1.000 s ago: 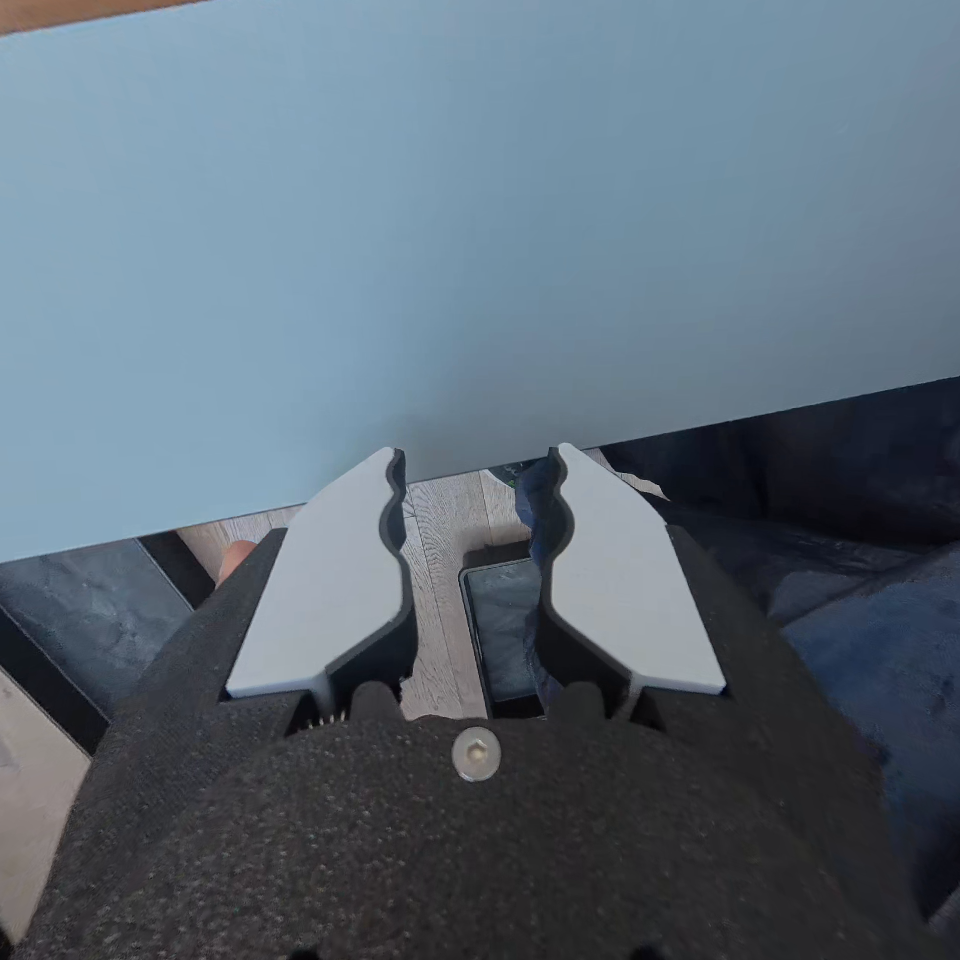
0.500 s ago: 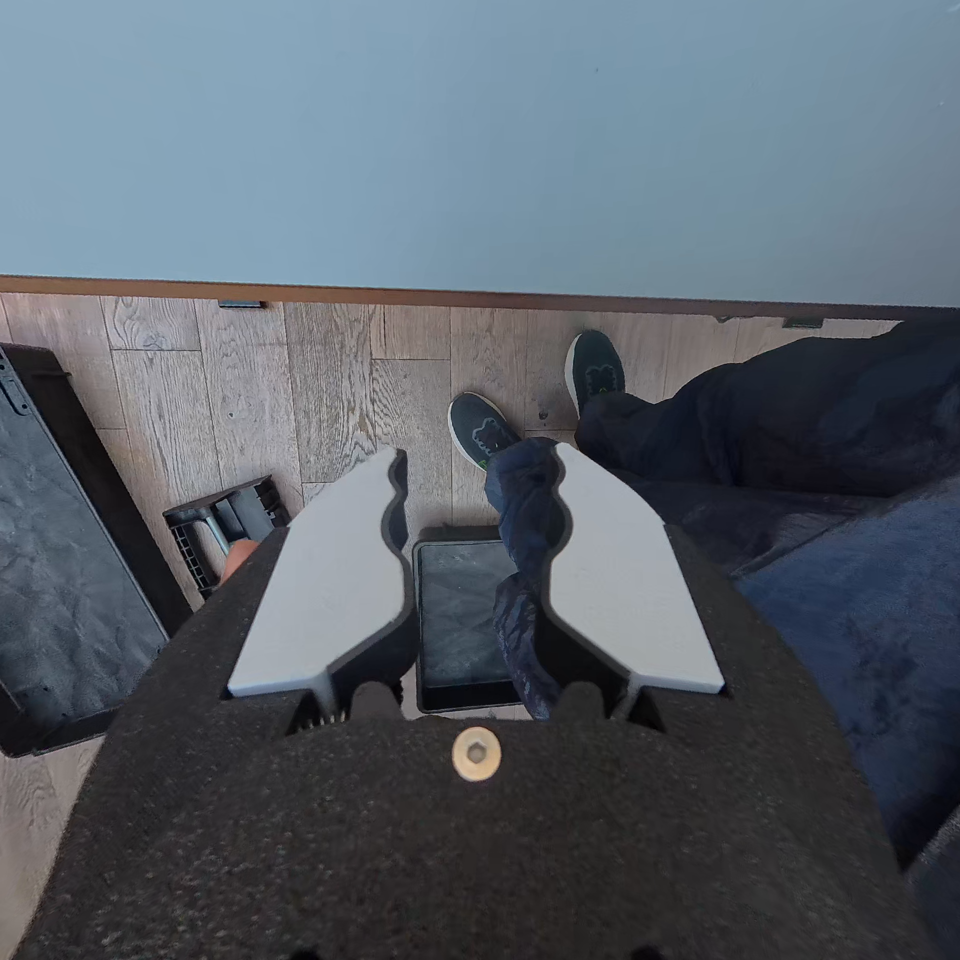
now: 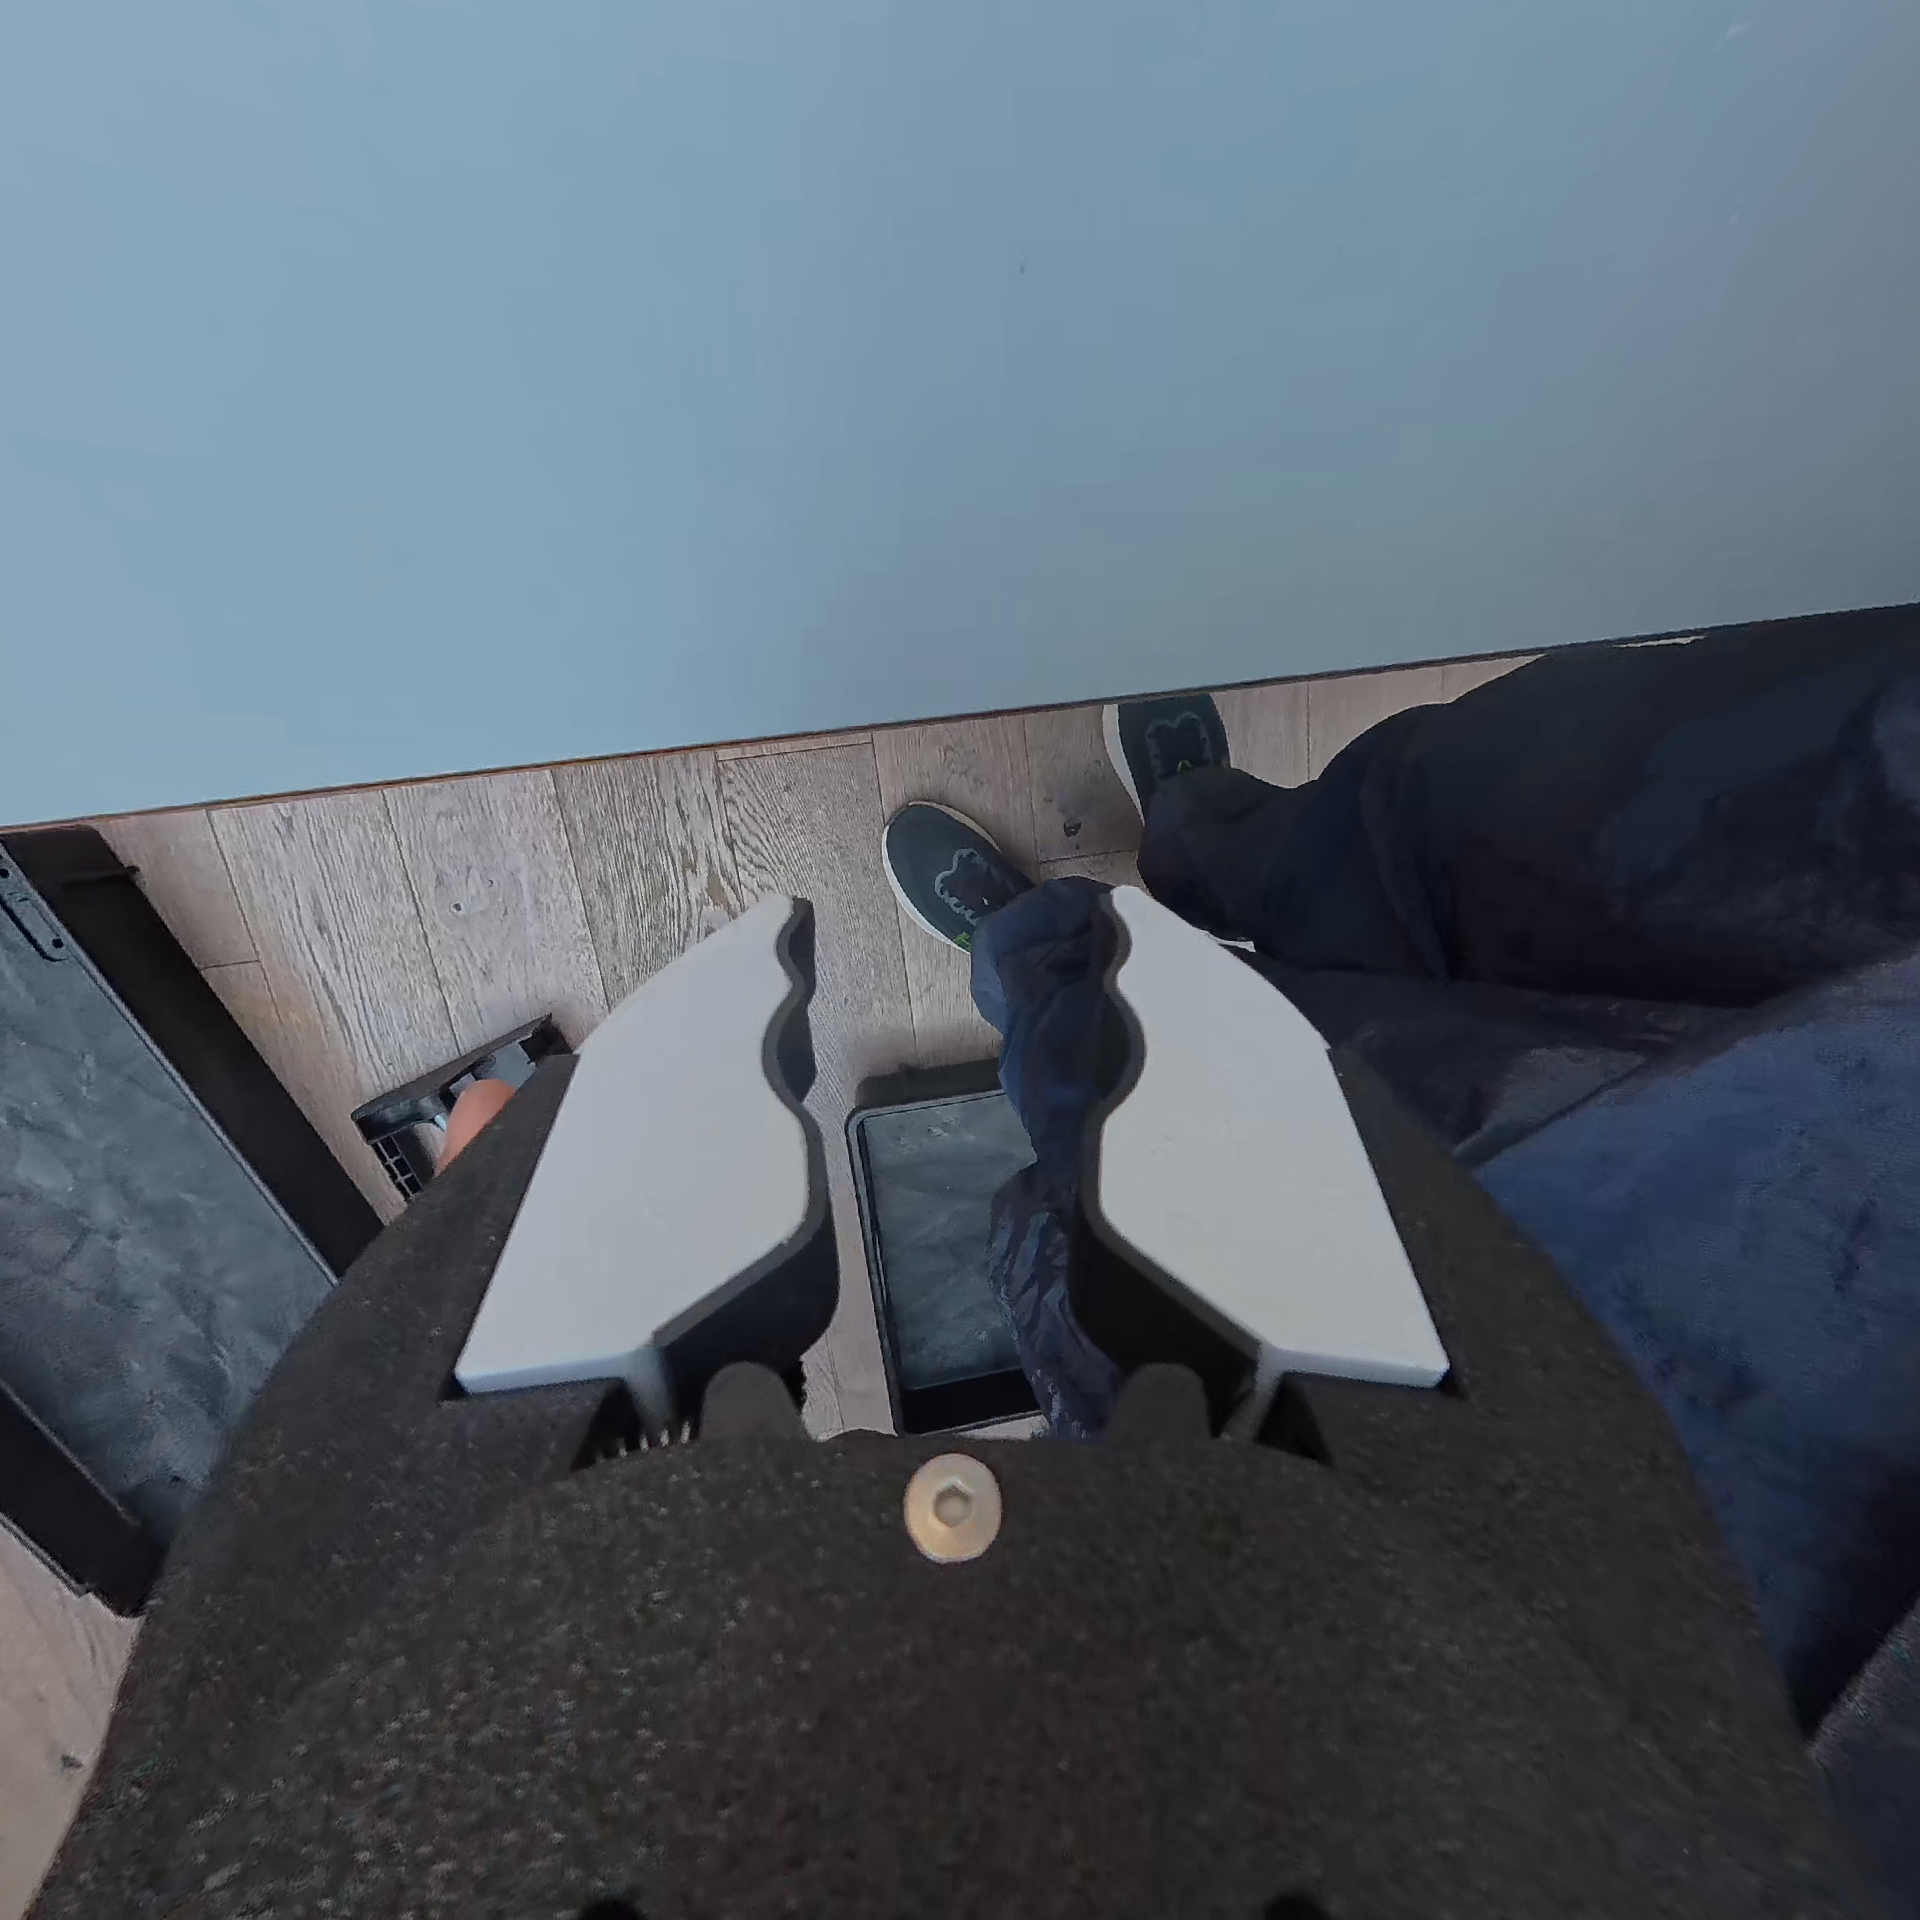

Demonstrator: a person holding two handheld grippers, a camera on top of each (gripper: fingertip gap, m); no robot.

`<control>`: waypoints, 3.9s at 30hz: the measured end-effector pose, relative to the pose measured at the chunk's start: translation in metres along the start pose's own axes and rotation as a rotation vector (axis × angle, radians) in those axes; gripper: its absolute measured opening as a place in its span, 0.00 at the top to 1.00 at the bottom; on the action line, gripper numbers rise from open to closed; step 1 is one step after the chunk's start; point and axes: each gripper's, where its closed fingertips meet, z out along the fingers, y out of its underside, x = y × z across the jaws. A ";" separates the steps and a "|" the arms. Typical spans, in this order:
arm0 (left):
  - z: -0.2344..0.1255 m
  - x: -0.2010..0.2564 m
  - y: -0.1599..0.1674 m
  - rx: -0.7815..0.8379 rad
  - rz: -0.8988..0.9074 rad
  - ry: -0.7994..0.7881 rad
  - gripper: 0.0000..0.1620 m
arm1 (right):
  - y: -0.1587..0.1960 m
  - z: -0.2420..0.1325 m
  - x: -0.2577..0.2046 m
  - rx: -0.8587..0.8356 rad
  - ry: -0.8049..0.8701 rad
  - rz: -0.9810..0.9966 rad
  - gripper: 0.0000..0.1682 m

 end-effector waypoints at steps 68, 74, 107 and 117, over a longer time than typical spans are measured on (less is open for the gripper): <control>-0.004 -0.014 -0.044 0.021 0.243 0.074 0.70 | 0.143 -0.032 0.016 -0.155 0.027 0.092 0.62; 0.013 0.007 -0.070 -0.103 0.667 0.145 0.70 | 0.208 -0.051 -0.005 -0.137 0.063 0.310 0.62; 0.054 0.068 -0.099 -0.129 0.696 0.105 0.69 | 0.232 -0.065 -0.004 -0.091 0.110 0.486 0.63; 0.034 0.051 -0.093 0.015 0.402 0.154 0.70 | 0.060 -0.095 0.106 0.229 0.210 0.452 0.63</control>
